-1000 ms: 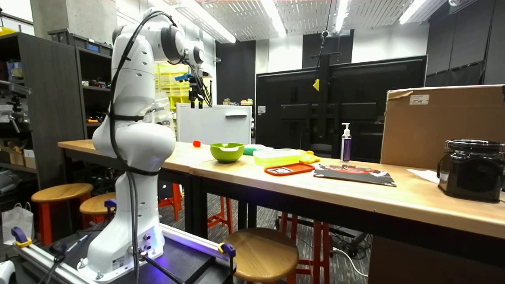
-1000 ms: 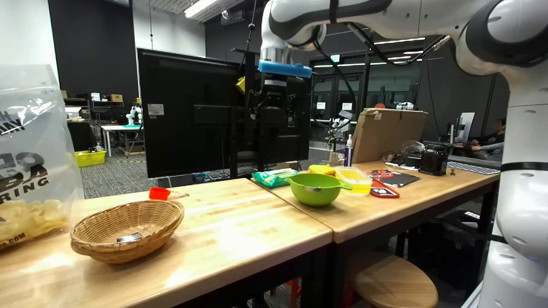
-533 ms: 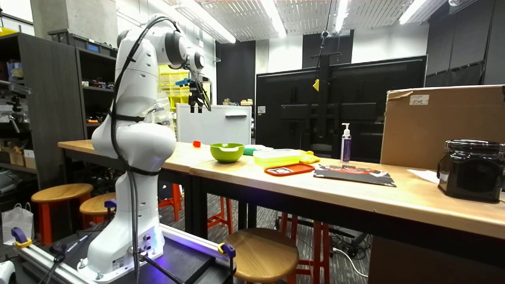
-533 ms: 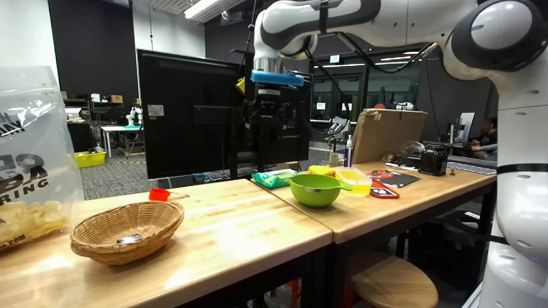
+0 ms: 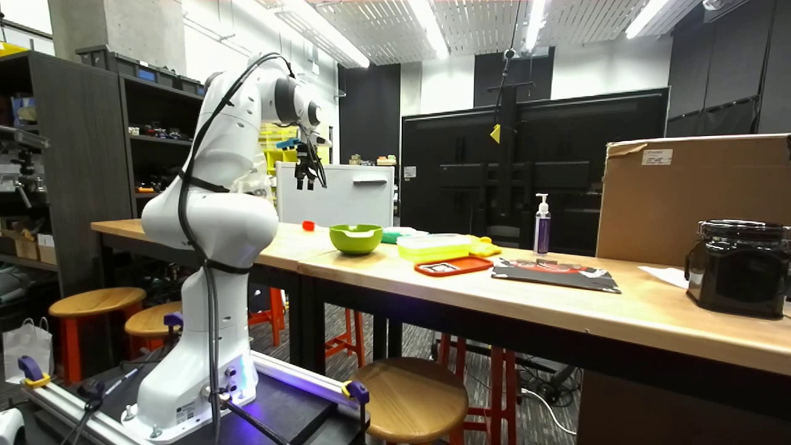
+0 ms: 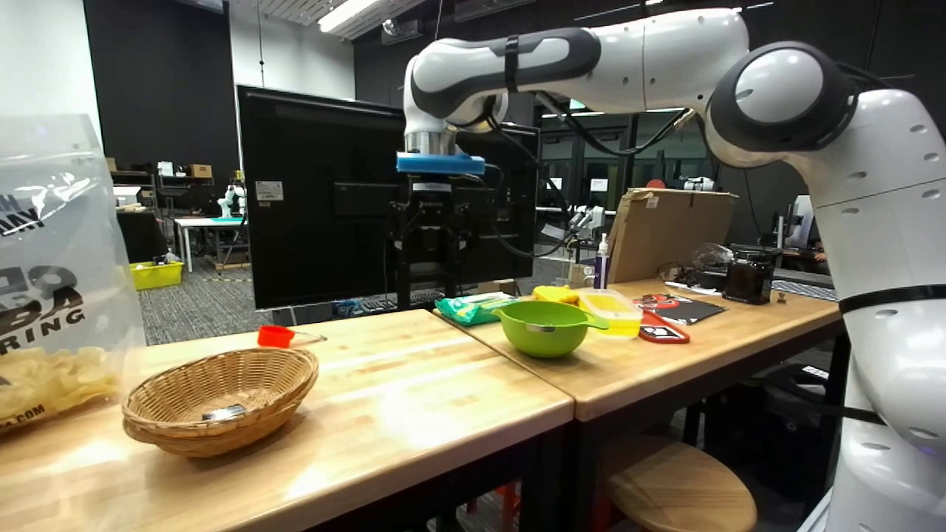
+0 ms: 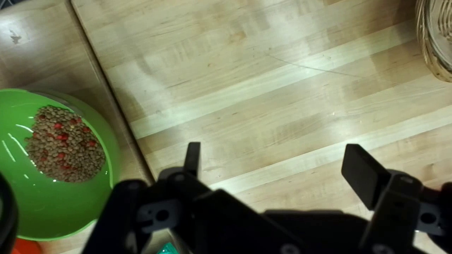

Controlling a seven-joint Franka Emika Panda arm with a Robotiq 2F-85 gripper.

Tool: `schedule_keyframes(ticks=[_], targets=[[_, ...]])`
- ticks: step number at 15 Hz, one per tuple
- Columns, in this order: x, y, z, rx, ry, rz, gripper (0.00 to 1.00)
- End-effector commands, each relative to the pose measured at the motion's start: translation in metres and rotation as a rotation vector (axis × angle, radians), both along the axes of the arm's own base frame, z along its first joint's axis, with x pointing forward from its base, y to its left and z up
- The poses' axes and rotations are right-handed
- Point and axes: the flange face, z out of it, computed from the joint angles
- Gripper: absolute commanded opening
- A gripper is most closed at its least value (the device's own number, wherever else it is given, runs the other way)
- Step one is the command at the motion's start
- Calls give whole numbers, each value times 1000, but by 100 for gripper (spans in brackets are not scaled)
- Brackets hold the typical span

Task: Put the yellow cloth in the yellow bowl

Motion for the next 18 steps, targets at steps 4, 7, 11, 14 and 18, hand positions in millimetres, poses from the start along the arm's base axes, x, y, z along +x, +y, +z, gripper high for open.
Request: schedule_keyframes(ticks=[4,7,11,14,18], targets=[[3,9,3,-2,-6,-10,100],[-1,27,13,0,23,-35,100],[-7,52,25,9,60,-95,100],[-11,52,23,11,48,-78,100],[-7,55,23,15,49,-84,100]])
